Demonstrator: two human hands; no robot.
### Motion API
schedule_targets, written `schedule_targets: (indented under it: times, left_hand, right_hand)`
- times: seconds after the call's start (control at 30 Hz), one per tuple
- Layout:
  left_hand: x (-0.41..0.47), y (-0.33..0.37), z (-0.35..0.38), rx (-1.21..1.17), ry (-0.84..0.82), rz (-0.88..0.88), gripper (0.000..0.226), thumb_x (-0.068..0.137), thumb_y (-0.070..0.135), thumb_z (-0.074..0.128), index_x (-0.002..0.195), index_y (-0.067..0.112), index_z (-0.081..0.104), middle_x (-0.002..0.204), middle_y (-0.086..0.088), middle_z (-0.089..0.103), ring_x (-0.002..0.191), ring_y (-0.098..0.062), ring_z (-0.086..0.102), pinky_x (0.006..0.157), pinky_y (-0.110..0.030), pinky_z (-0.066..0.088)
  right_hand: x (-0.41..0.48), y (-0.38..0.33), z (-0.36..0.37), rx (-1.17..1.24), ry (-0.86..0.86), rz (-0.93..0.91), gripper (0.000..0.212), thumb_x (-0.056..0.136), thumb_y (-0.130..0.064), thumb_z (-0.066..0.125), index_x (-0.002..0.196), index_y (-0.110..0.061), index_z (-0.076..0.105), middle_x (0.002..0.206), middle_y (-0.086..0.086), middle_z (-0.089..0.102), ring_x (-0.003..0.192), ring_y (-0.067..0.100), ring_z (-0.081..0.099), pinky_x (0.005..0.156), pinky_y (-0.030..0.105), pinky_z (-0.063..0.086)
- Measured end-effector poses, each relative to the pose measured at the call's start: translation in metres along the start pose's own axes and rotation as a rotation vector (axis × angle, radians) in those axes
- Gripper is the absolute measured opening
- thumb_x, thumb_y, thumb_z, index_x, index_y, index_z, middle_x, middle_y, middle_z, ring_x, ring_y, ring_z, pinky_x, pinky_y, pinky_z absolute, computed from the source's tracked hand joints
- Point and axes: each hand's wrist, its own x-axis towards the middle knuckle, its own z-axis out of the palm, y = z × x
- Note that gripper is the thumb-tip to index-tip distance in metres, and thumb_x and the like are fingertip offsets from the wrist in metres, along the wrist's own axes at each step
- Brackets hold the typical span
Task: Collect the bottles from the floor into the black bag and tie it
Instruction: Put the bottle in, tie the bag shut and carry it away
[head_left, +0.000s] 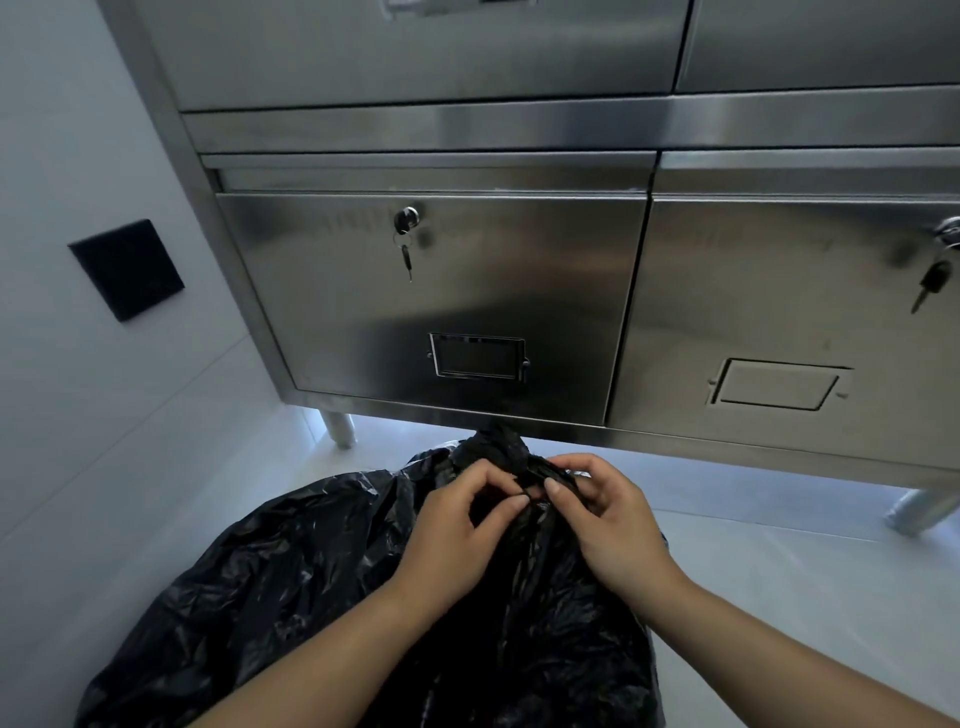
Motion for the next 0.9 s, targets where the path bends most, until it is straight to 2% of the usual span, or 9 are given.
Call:
schedule_targets:
  times: [0.07, 0.17, 0.33, 0.47, 0.57, 0.73, 0.83, 0.9]
  left_hand:
    - [0.003, 0.002, -0.003, -0.087, 0.121, -0.075, 0.018, 0.081, 0.013, 0.071, 0.078, 0.026, 0.059, 0.083, 0.01, 0.069, 0.081, -0.004, 0.067, 0.074, -0.014, 0.05]
    - [0.009, 0.008, -0.007, -0.17, 0.202, -0.157, 0.024, 0.078, 0.006, 0.073, 0.078, 0.023, 0.056, 0.081, 0.003, 0.07, 0.08, -0.008, 0.069, 0.072, -0.013, 0.05]
    - [0.019, 0.031, -0.009, -0.225, 0.132, -0.143, 0.024, 0.073, 0.003, 0.076, 0.084, 0.016, 0.059, 0.085, -0.003, 0.071, 0.078, -0.014, 0.07, 0.073, -0.018, 0.054]
    - [0.023, 0.049, -0.005, -0.252, 0.079, -0.096, 0.03, 0.071, 0.003, 0.077, 0.087, 0.024, 0.063, 0.079, 0.002, 0.074, 0.075, -0.012, 0.07, 0.071, -0.017, 0.054]
    - [0.024, 0.055, -0.006, -0.274, 0.035, -0.101, 0.035, 0.073, 0.002, 0.076, 0.094, 0.028, 0.066, 0.077, 0.0, 0.074, 0.075, -0.011, 0.07, 0.072, -0.016, 0.053]
    - [0.016, 0.056, -0.01, -0.186, -0.021, -0.046, 0.027, 0.072, 0.005, 0.077, 0.083, 0.029, 0.073, 0.083, 0.007, 0.076, 0.077, -0.007, 0.07, 0.072, -0.012, 0.052]
    - [0.012, 0.054, -0.009, -0.168, 0.11, -0.004, 0.026, 0.073, 0.005, 0.076, 0.079, 0.03, 0.073, 0.081, 0.013, 0.075, 0.075, -0.003, 0.07, 0.069, -0.01, 0.05]
    - [0.011, 0.05, -0.008, -0.18, 0.238, 0.002, 0.025, 0.073, 0.005, 0.076, 0.077, 0.029, 0.073, 0.08, 0.012, 0.074, 0.075, -0.002, 0.069, 0.068, -0.008, 0.049]
  right_hand:
    - [0.001, -0.002, -0.003, 0.008, 0.026, -0.006, 0.014, 0.09, -0.009, 0.058, 0.101, -0.018, 0.061, 0.086, -0.003, 0.075, 0.085, 0.01, 0.07, 0.072, 0.016, 0.052]
    - [0.003, -0.005, -0.008, 0.03, 0.029, -0.021, 0.014, 0.09, -0.009, 0.058, 0.101, -0.018, 0.061, 0.088, -0.002, 0.075, 0.088, 0.011, 0.07, 0.075, 0.017, 0.053]
    - [0.007, -0.019, -0.012, 0.031, 0.005, -0.083, 0.018, 0.091, -0.011, 0.058, 0.101, -0.024, 0.061, 0.092, -0.004, 0.075, 0.093, 0.01, 0.069, 0.081, 0.021, 0.054]
    - [0.012, -0.032, -0.011, 0.039, 0.029, -0.156, 0.019, 0.089, -0.01, 0.06, 0.097, -0.028, 0.061, 0.094, -0.009, 0.074, 0.091, 0.006, 0.068, 0.075, 0.014, 0.05]
    - [0.012, -0.037, -0.012, 0.028, 0.043, -0.178, 0.019, 0.089, -0.011, 0.06, 0.098, -0.027, 0.062, 0.095, -0.007, 0.074, 0.093, 0.006, 0.068, 0.076, 0.013, 0.049]
    - [0.01, -0.037, -0.016, -0.021, 0.025, -0.166, 0.019, 0.089, -0.012, 0.06, 0.099, -0.028, 0.062, 0.101, -0.006, 0.072, 0.1, 0.007, 0.065, 0.085, 0.018, 0.049]
    - [0.003, -0.031, -0.004, 0.044, -0.046, -0.108, 0.02, 0.089, -0.007, 0.059, 0.097, -0.025, 0.061, 0.093, -0.006, 0.074, 0.092, 0.007, 0.067, 0.08, 0.018, 0.049]
    - [0.001, -0.031, 0.005, 0.085, -0.066, -0.085, 0.019, 0.09, -0.007, 0.058, 0.097, -0.024, 0.061, 0.088, -0.006, 0.074, 0.086, 0.007, 0.068, 0.075, 0.018, 0.05]
